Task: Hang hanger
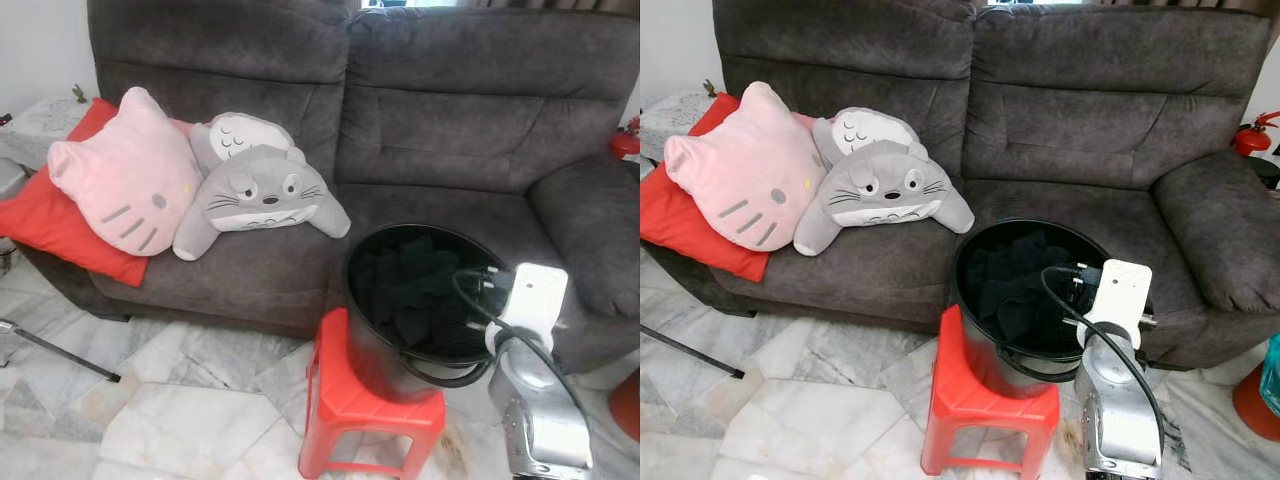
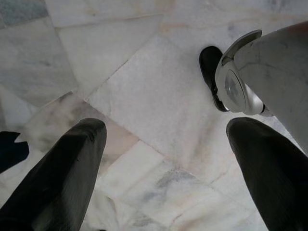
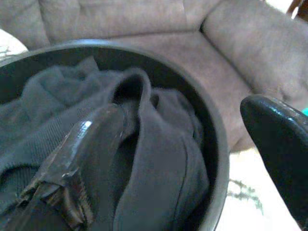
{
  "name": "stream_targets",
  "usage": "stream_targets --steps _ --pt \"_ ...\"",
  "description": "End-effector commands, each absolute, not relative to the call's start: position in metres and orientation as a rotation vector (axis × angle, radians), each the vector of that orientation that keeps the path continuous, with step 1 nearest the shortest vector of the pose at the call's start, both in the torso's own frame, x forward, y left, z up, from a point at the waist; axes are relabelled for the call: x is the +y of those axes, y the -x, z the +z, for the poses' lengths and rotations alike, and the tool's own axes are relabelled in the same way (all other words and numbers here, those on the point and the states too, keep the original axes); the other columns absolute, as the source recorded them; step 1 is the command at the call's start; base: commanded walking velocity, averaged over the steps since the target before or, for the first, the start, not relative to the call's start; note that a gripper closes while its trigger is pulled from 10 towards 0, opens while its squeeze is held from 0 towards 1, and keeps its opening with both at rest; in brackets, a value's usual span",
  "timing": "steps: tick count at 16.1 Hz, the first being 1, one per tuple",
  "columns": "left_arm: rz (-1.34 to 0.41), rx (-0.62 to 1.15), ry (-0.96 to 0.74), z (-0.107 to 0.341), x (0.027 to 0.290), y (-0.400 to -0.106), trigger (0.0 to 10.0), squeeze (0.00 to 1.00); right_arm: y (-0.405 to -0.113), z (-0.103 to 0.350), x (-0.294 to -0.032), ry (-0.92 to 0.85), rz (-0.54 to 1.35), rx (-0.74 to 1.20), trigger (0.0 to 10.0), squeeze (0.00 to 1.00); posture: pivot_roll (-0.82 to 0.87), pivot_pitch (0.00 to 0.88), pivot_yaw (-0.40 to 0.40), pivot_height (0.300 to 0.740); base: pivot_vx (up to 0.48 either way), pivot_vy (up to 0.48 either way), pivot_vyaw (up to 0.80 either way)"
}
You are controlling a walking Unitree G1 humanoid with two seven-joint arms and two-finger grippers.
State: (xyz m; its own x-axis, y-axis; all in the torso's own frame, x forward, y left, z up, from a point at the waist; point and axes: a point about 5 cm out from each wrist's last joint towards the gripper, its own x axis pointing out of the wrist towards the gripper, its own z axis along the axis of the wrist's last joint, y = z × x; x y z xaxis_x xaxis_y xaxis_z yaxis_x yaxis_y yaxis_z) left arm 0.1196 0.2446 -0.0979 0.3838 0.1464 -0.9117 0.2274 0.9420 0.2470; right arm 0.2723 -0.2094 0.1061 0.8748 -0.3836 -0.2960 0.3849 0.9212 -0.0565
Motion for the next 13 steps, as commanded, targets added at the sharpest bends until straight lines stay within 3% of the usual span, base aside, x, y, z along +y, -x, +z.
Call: stream_targets --steps 1,13 --pt "-0.052 1.188 -0.366 -0.0983 0.2451 -0.1178 10.0 0.00 -0.2710 0.0991 -0.2105 -0.035 -0.409 0.343 10.0 0.00 -0.09 0.000 -0.022 0.740 0.000 0.000 0.00" --pt "-0.057 1.186 -0.372 -0.0981 0.2457 -0.1179 10.0 0.00 -0.2658 0.0895 -0.2148 -0.171 -0.520 0.309 10.0 0.00 -0.09 0.000 -0.019 0.740 0.000 0.000 0.00"
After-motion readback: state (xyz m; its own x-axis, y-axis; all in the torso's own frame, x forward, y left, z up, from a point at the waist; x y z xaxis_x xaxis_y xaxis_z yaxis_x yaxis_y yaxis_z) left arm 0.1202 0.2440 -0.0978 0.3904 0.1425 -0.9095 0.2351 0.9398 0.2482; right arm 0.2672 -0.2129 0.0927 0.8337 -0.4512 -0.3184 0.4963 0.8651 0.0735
